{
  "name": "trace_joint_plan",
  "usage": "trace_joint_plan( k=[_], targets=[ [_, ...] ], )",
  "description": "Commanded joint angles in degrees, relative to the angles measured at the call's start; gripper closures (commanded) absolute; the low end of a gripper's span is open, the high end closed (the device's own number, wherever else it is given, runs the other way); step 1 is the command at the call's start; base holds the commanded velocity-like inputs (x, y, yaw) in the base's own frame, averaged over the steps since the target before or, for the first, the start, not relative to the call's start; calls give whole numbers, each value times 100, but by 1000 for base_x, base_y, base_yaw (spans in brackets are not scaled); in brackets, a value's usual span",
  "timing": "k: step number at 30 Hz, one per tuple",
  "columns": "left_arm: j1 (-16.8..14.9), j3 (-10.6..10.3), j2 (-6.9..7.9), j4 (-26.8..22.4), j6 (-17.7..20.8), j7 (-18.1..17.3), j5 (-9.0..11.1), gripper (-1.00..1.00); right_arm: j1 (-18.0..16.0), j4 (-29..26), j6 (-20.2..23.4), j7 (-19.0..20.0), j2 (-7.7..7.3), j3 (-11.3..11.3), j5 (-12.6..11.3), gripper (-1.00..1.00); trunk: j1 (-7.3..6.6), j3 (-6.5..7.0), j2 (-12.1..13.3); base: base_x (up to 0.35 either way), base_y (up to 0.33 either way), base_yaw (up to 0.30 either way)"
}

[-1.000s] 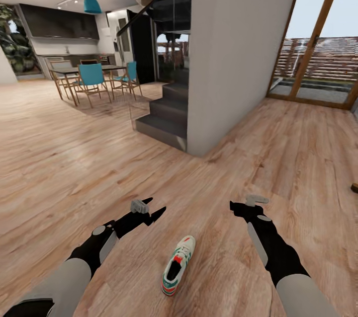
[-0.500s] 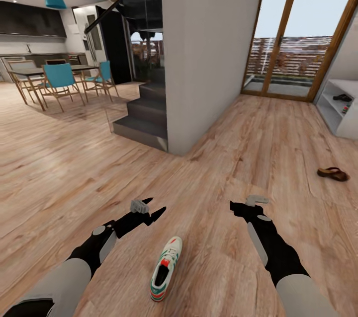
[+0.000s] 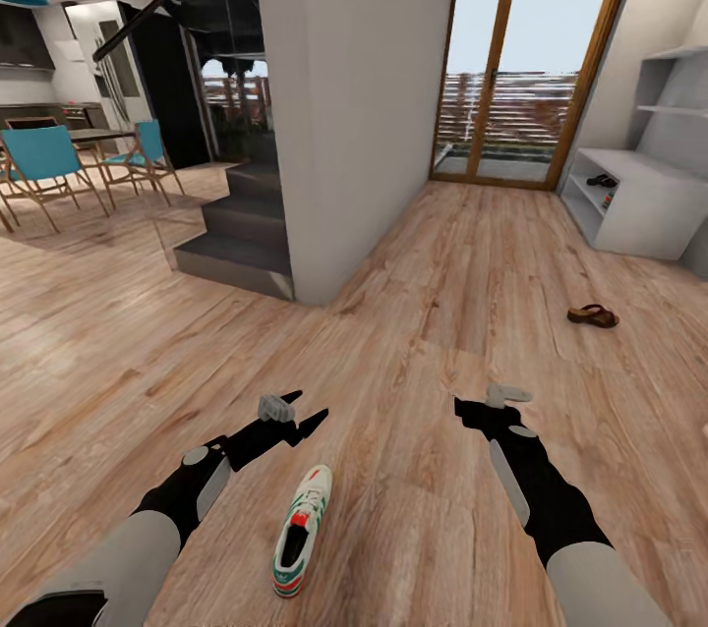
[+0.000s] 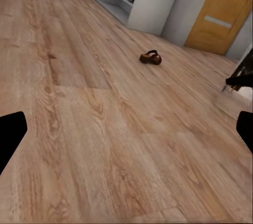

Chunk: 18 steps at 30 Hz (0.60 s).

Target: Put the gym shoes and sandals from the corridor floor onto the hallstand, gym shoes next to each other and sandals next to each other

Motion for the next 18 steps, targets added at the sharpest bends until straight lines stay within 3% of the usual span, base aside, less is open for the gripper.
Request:
trace_joint_plan(
  k=[1,5,12,17,18],
  targets=[
    [-3,8,1,6,-16,-27,16,-100,-4,-6,22,-37,-1,10,-60,-100,-3,-7,-2,-181,178,-292],
    [-2,8,1,6,-20,-27,15,-100,-4,-4,22,-43,-1,14,-60,-100,-3,-13,-2,-99,98,-203],
    [-2,12,1,6,-22,-23,15,-100,-4,-5,22,-44,-1,18,-14,-100,-3,-14,-2,-8,8,-18],
    [-3,156,42,6,-22,19,5,-100,-4,-6,22,-44,-1,23,4,-100,-3,-14,-2,0,0,-1],
    [-2,357,51,11,-22,553,-5,-100,-4,-7,22,-47,-1,26,2,-100,-3,-14,-2,0,0,0]
  ],
)
